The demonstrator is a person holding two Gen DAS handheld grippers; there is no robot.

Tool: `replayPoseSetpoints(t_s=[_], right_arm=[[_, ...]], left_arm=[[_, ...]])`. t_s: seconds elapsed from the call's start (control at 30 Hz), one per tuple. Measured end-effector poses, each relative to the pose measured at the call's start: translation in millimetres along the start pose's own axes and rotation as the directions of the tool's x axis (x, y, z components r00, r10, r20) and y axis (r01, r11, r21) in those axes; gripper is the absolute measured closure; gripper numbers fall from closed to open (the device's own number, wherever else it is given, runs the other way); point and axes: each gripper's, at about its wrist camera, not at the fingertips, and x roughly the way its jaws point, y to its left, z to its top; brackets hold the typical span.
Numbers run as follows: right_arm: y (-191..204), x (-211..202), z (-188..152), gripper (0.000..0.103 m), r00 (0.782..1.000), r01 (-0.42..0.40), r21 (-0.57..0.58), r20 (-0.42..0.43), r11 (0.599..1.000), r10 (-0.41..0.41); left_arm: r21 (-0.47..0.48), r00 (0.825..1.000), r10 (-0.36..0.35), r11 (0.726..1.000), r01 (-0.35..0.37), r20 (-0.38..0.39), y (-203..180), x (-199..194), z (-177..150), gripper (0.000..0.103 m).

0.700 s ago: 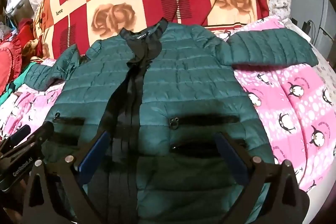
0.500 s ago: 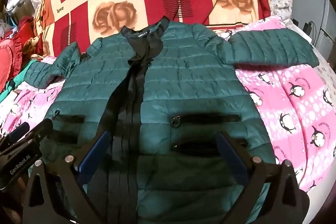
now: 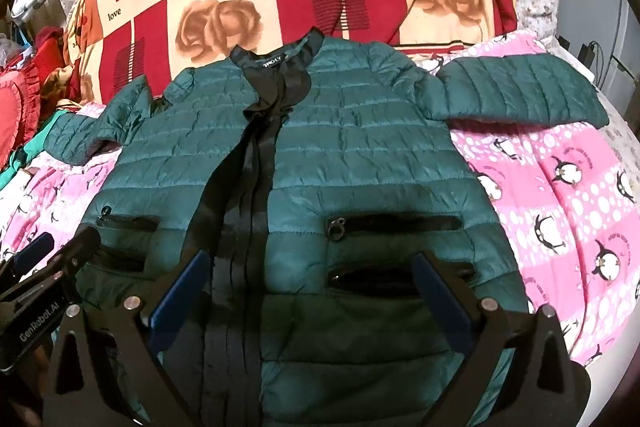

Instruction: Fold large clothes

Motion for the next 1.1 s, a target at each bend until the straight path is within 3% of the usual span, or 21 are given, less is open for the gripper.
replayPoseSetpoints(t_s=[0.3, 0.73, 1.1], right_arm=[[0.9, 2.1, -1.0, 0.0, 1.0, 0.002, -0.01, 0.012, 1.0, -0.002], [5.6, 4.8, 2.4, 0.0, 0.998, 0.004, -0.024, -0.062, 1.0, -0.006], [4.4, 5.8, 1.2, 0.0, 1.0, 0.02, -0.041, -0.019, 0.999, -0.02]], left_arm=[[0.015, 1.0, 0.01, 1.0, -0.01, -0.006, -3.0, 3.0, -2.8, 0.049], [0.012, 1.0, 0.002, 1.0, -0.002, -0.014, -3.6, 4.8, -5.7, 0.049], [0.005, 1.0, 0.001, 1.0, -0.001, -0.026, -5.1, 8.9, -7.2, 0.049]])
